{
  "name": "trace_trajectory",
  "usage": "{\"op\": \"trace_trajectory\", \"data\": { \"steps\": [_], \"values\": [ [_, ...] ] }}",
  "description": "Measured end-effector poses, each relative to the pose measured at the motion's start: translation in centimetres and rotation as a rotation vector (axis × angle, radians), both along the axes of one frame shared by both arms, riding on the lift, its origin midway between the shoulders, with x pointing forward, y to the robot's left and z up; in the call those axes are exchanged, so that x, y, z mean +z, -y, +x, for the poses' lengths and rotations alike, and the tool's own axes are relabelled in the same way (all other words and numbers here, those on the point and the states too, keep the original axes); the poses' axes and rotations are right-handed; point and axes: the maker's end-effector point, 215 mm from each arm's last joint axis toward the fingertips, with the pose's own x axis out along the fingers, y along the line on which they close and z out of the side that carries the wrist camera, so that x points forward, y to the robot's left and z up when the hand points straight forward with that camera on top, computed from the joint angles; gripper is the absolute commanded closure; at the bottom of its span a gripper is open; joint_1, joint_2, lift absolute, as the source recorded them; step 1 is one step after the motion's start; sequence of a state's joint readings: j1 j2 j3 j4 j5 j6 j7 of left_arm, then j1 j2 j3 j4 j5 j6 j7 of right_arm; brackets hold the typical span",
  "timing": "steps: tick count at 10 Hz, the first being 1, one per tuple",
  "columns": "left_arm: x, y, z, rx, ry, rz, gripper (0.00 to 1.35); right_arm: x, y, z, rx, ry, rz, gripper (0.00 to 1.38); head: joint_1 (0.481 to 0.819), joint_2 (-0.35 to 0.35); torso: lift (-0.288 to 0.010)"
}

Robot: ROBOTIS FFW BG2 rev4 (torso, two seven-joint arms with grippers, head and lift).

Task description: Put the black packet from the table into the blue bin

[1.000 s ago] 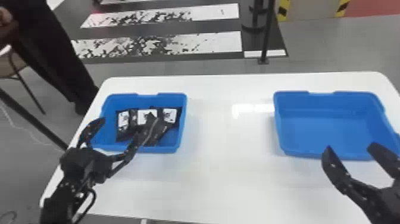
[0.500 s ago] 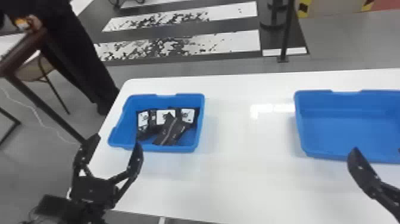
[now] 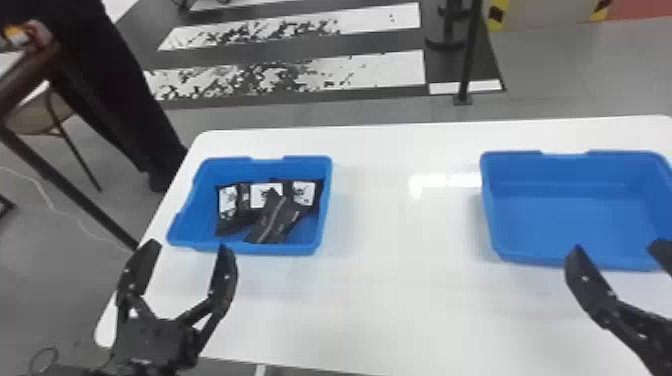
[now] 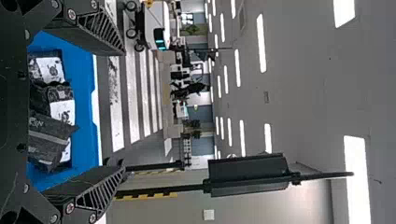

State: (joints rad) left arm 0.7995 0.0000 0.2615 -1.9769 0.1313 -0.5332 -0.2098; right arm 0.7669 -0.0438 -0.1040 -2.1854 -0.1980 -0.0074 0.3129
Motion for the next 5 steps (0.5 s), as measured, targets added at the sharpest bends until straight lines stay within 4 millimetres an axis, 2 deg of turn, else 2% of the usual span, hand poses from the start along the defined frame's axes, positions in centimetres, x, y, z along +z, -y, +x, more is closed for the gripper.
{"op": "trace_trajectory", "data": {
  "steps": [5],
  "values": [
    [1.01,-0.34,-0.45,0.02,0.036,-0.007,0.17,0.05,0.0,0.05,-0.002,0.001,0.002,0.14,0.695,0.189,-0.11]
  ]
}}
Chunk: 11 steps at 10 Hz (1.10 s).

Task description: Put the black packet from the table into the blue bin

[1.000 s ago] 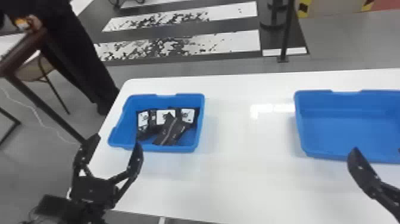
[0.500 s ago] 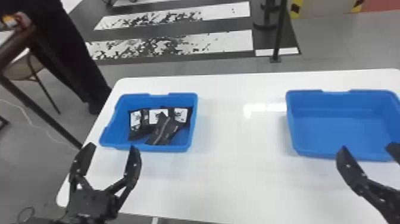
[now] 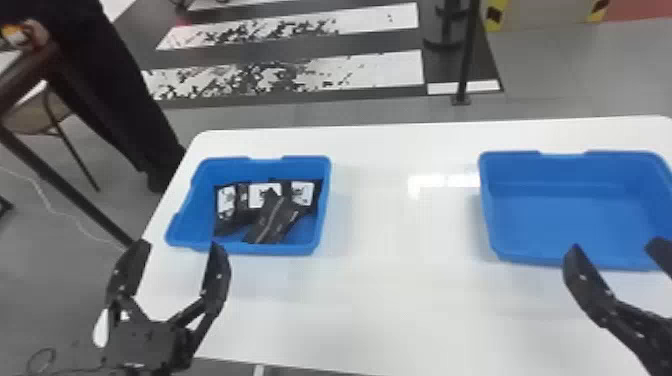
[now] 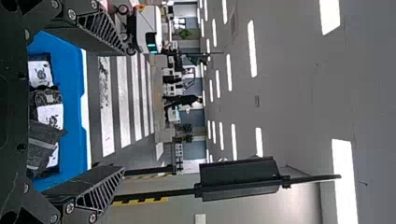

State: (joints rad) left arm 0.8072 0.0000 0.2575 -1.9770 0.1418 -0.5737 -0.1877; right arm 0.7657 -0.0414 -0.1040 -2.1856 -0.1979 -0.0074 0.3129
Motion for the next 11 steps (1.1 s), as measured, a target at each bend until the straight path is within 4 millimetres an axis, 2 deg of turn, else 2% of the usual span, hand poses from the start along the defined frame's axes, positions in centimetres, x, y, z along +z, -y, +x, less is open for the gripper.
{"op": "trace_trajectory", "data": {
  "steps": [11],
  "values": [
    [-0.22,-0.23,0.1,0.014,-0.001,-0.044,0.17,0.12,0.04,0.16,-0.001,0.004,0.003,0.14,0.695,0.192,-0.11]
  ]
}}
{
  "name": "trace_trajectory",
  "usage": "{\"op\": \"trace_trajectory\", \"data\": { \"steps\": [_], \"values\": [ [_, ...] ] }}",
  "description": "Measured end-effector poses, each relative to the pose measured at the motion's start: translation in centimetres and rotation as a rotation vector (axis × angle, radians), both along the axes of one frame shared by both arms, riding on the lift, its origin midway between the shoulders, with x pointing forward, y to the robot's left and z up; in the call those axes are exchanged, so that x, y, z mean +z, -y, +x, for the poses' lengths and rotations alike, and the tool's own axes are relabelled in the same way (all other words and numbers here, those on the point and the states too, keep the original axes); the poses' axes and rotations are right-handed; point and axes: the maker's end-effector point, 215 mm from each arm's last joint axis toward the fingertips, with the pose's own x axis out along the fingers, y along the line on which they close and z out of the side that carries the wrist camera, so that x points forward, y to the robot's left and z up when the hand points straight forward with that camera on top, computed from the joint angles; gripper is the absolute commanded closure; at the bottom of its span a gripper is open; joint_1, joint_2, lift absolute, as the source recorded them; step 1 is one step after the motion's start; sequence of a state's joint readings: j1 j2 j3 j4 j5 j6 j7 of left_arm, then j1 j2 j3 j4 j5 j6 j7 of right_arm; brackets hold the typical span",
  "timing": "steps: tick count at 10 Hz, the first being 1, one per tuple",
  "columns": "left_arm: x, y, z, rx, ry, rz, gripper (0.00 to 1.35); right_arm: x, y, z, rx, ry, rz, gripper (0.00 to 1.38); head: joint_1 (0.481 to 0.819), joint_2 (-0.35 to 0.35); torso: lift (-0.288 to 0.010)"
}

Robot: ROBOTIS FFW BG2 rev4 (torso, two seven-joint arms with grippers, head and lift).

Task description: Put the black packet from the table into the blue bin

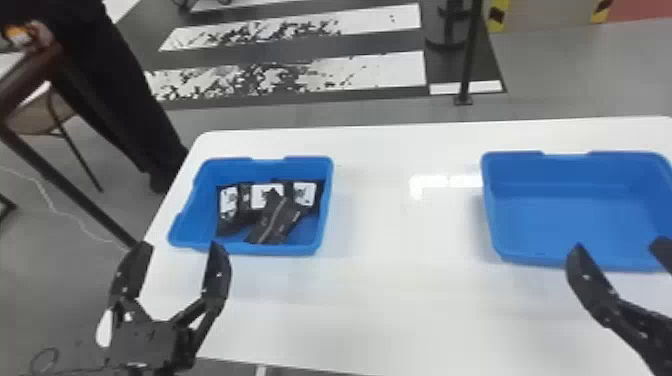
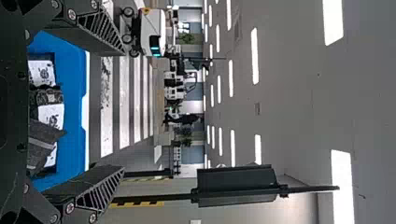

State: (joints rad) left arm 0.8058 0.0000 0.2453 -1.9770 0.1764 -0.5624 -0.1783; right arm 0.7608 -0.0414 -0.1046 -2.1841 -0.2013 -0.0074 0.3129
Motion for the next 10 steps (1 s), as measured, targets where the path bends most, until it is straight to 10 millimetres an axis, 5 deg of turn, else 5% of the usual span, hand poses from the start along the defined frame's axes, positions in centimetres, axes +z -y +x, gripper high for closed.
{"op": "trace_trajectory", "data": {
  "steps": [10],
  "values": [
    [-0.92,0.46,-0.02,-0.004,-0.021,-0.038,0.17,-0.28,0.09,-0.19,-0.004,-0.008,0.011,0.14,0.695,0.184,-0.11]
  ]
}}
